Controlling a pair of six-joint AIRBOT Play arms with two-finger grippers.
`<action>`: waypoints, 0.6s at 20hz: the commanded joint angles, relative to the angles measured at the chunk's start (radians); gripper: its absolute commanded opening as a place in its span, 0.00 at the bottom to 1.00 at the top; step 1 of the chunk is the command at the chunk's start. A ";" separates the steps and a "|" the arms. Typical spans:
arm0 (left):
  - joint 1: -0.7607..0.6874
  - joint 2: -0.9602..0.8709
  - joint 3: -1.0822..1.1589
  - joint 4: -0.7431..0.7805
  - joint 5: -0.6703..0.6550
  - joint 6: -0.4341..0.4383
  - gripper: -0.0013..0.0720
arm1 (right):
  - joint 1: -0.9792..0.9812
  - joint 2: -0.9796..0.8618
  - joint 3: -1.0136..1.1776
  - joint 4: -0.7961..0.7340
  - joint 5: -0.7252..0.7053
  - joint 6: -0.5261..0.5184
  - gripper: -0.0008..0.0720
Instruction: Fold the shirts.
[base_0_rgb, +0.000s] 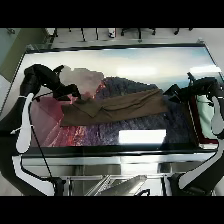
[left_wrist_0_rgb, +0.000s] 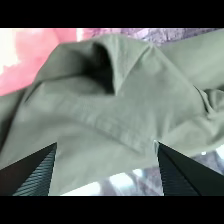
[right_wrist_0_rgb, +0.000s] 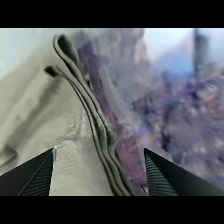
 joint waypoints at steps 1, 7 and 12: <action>0.029 0.098 0.000 -0.001 0.025 -0.012 0.93 | 0.033 -0.045 0.001 -0.001 -0.004 -0.005 0.85; -0.014 0.173 0.000 -0.007 -0.027 -0.005 0.03 | 0.079 -0.069 0.006 0.008 -0.005 -0.006 0.23; -0.150 0.164 -0.050 -0.006 -0.159 -0.004 0.03 | 0.075 -0.031 0.019 0.114 -0.055 -0.029 0.05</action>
